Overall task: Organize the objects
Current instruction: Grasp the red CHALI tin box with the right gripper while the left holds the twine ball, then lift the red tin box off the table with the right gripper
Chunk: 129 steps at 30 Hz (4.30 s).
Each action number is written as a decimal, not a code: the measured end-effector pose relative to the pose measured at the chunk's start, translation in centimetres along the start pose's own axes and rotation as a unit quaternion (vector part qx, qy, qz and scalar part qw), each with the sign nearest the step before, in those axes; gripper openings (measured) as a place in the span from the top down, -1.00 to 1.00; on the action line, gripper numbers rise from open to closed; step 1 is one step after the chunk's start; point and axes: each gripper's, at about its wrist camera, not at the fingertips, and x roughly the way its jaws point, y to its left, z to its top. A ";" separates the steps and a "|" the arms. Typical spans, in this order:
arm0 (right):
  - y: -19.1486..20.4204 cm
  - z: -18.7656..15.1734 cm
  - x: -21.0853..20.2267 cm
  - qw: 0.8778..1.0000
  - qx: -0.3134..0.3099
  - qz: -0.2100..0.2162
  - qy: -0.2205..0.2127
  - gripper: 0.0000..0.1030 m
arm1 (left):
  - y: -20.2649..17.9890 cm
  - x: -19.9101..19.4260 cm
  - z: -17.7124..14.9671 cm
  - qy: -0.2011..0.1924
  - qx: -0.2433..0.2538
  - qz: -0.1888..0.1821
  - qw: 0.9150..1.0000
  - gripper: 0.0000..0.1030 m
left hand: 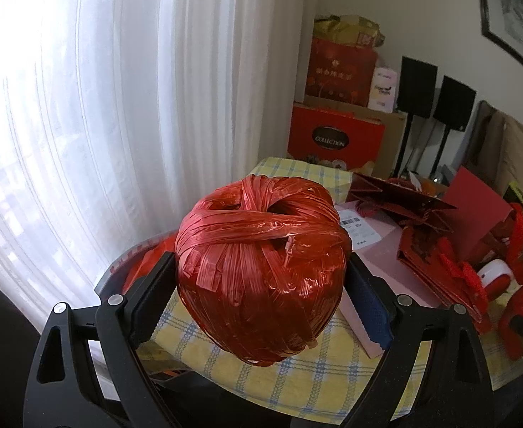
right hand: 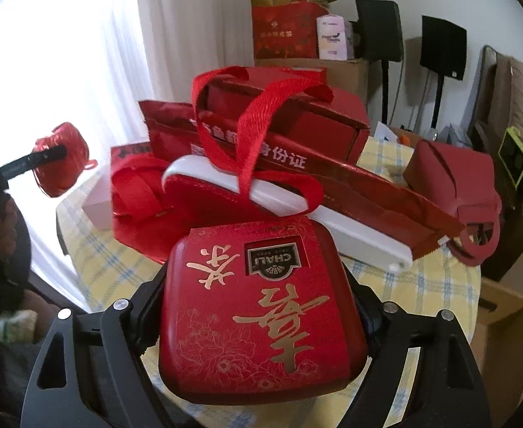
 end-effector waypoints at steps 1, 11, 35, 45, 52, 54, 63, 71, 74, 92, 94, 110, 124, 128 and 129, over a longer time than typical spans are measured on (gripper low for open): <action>0.0 0.1 -0.2 1.000 0.006 0.002 -0.001 -0.64 | 0.0 -0.1 0.0 -0.001 0.001 0.000 1.000 -0.75; 1.3 0.5 -3.1 0.999 0.036 -0.033 0.002 -0.64 | 0.0 -1.5 0.8 -0.014 -0.002 0.000 1.000 -0.75; -0.1 -1.4 -15.0 0.990 0.126 -0.048 -0.038 -0.64 | -3.5 -6.0 2.6 -0.045 0.025 -0.022 0.998 -0.76; 0.1 -1.0 -18.4 0.988 0.113 -0.069 -0.074 -0.64 | -5.8 -8.0 3.0 -0.058 0.049 -0.026 0.997 -0.76; -0.7 -0.6 -21.3 0.984 0.117 -0.084 -0.105 -0.64 | -6.8 -9.0 3.2 -0.065 0.055 -0.031 0.996 -0.76; -1.1 -0.6 -21.8 0.982 0.121 -0.089 -0.111 -0.64 | -7.1 -9.2 3.1 -0.067 0.057 -0.032 0.996 -0.76; -2.1 -0.8 -23.1 0.978 0.131 -0.101 -0.126 -0.64 | -7.4 -9.5 3.0 -0.066 0.057 -0.036 0.996 -0.76; -2.2 -0.8 -23.3 0.977 0.133 -0.103 -0.128 -0.64 | -7.4 -9.6 2.9 -0.067 0.055 -0.036 0.996 -0.76; -2.5 -0.9 -23.4 0.977 0.134 -0.106 -0.127 -0.64 | -7.4 -9.9 3.0 -0.068 0.053 -0.038 0.996 -0.76; -4.6 -1.8 -24.9 0.969 0.161 -0.130 -0.132 -0.64 | -9.6 -10.4 3.8 -0.063 0.062 -0.069 0.994 -0.76; -4.8 -1.8 -25.2 0.968 0.163 -0.133 -0.134 -0.64 | -10.0 -10.6 4.0 -0.067 0.064 -0.073 0.993 -0.76; -6.8 -2.8 -27.7 0.957 0.180 -0.171 -0.148 -0.65 | -14.6 -12.4 5.1 -0.088 0.088 -0.112 0.986 -0.76; -8.3 -3.4 -27.8 0.952 0.194 -0.187 -0.142 -0.64 | -19.4 -14.3 5.5 -0.096 0.113 -0.155 0.977 -0.76; -8.6 -3.7 -27.8 0.951 0.197 -0.192 -0.140 -0.64 | -20.9 -14.7 5.1 -0.092 0.123 -0.170 0.973 -0.76; -8.7 -3.8 -27.8 0.950 0.199 -0.194 -0.140 -0.64 | -21.2 -14.8 5.0 -0.092 0.126 -0.173 0.972 -0.76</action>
